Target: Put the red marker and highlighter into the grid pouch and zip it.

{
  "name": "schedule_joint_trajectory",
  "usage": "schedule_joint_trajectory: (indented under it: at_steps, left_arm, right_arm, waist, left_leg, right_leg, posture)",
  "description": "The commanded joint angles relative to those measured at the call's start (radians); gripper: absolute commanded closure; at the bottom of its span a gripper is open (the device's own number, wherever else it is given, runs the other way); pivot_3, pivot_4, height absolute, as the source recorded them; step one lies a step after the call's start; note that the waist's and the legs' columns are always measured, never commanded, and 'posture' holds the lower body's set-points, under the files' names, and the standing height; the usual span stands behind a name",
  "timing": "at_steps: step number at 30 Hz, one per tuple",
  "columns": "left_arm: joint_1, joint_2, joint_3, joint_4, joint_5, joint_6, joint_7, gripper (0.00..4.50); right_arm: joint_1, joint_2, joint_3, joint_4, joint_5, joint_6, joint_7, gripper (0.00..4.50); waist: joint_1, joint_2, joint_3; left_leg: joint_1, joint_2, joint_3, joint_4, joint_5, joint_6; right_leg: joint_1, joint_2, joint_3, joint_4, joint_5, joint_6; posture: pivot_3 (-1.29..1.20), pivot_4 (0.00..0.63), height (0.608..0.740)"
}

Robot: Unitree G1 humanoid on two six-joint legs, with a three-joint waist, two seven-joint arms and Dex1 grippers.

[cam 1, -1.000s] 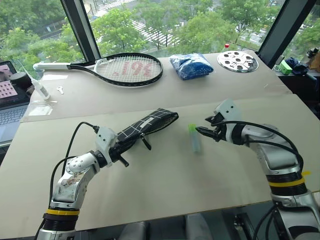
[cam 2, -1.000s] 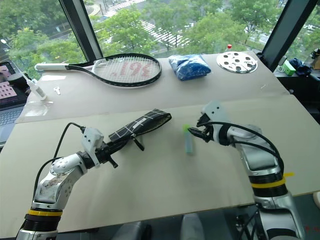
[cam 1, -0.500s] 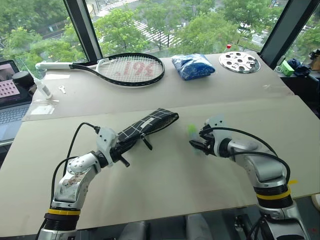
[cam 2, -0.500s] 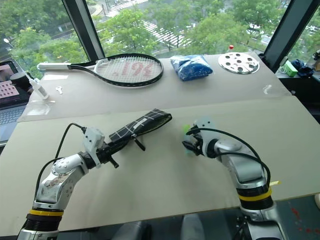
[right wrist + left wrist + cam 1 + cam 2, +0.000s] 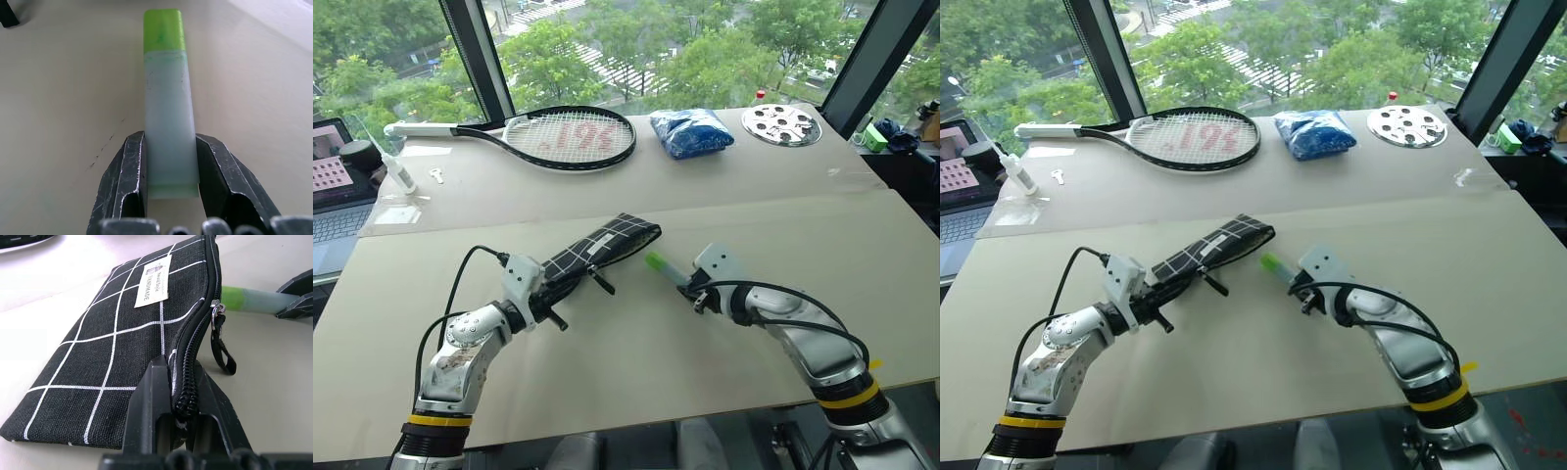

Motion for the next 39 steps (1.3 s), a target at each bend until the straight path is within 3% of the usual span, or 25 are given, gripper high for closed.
schedule_joint_trajectory:
  at_steps: [1, 6, 12, 18, 22, 39]
  left_arm:
    - [-0.004, 0.008, 0.015, -0.041, -0.006, -0.015, -0.002, 4.50]
    - [-0.010, 0.015, 0.010, -0.043, -0.008, -0.011, -0.014, 4.50]
    - [-0.012, 0.018, 0.009, -0.044, -0.011, -0.008, -0.020, 4.50]
    - [-0.007, 0.012, 0.000, -0.053, -0.013, -0.005, -0.020, 4.50]
    - [0.001, 0.007, -0.002, -0.061, -0.014, -0.004, -0.017, 4.50]
    - [0.010, 0.004, -0.004, -0.070, -0.018, 0.000, -0.025, 4.50]
  right_arm:
    - [-0.044, -0.020, -0.032, 0.090, -0.054, -0.091, -0.010, 3.47]
    - [-0.157, -0.130, -0.095, 0.128, -0.009, -0.323, 0.189, 3.47]
    - [-0.172, -0.314, -0.084, 0.059, 0.016, -0.560, 0.491, 3.47]
    - [-0.213, -0.289, -0.040, 0.030, -0.026, -0.588, 0.542, 3.47]
    - [-0.259, -0.239, 0.014, 0.123, -0.122, -0.623, 0.502, 3.47]
    - [-0.375, -0.085, 0.116, 0.359, -0.277, -0.748, 0.502, 3.47]
  waist:
    - [0.001, 0.000, 0.000]
    - [-0.001, 0.000, 0.000]
    - [-0.001, 0.000, 0.000]
    - [-0.002, 0.000, 0.001]
    - [-0.002, 0.000, 0.001]
    - [-0.005, 0.000, 0.001]
  left_leg:
    - [0.000, 0.000, 0.000, 0.000, 0.000, 0.000]
    - [-0.002, 0.000, 0.000, 0.000, 0.001, -0.001]
    - [-0.003, 0.001, 0.000, -0.002, 0.000, 0.000]
    - [-0.003, 0.002, 0.001, -0.002, 0.000, 0.000]
    - [-0.003, 0.002, 0.001, -0.001, 0.000, 0.000]
    - [-0.003, 0.003, 0.002, -0.002, 0.000, 0.000]
  right_leg:
    - [0.000, 0.000, 0.000, 0.000, 0.001, 0.000]
    - [-0.002, 0.000, 0.000, -0.001, 0.001, 0.000]
    - [-0.002, 0.000, -0.002, -0.007, 0.001, 0.000]
    - [-0.001, 0.001, -0.002, -0.008, 0.002, 0.000]
    - [-0.002, 0.001, -0.002, -0.008, 0.002, 0.000]
    - [-0.003, 0.001, -0.002, -0.008, 0.002, 0.000]
  posture:
    - [0.00, 0.150, 0.740]
    - [0.00, 0.150, 0.740]
    - [0.00, 0.150, 0.740]
    - [0.00, 0.150, 0.740]
    - [0.00, 0.150, 0.740]
    - [0.00, 0.150, 0.740]
